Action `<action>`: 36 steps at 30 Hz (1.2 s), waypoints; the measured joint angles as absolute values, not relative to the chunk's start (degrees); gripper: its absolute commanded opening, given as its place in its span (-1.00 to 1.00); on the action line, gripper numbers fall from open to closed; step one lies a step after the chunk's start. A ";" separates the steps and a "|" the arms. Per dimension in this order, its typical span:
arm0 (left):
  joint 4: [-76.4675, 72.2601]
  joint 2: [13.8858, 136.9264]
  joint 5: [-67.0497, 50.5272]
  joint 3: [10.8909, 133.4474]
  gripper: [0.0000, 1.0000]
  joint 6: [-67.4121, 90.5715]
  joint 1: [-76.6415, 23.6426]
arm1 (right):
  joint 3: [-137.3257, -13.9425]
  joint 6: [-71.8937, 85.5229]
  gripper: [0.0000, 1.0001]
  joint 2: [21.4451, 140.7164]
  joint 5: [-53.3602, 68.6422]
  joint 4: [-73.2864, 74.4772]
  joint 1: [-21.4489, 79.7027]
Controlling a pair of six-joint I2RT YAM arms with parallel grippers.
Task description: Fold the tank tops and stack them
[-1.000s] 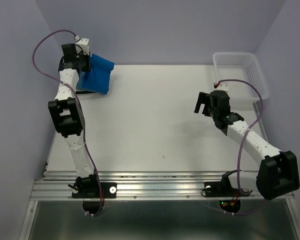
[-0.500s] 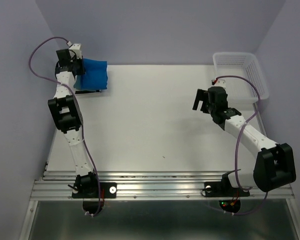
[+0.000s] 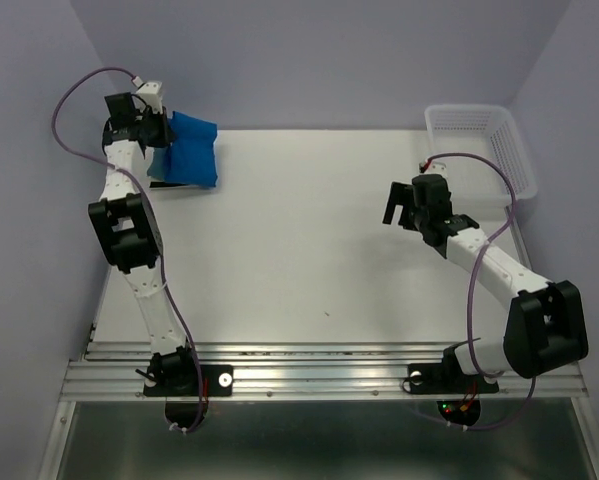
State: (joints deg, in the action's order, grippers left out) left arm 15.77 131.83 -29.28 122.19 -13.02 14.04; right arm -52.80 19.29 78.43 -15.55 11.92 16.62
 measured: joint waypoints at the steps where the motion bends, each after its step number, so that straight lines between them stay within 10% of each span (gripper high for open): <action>1: 15.92 130.19 -29.85 121.14 -1.00 -13.13 14.04 | -52.77 19.29 1.00 78.22 -15.35 12.10 16.62; 36: 22.28 134.98 -31.00 131.87 -1.00 -18.63 16.43 | -52.45 20.10 1.00 79.70 -13.43 12.93 16.60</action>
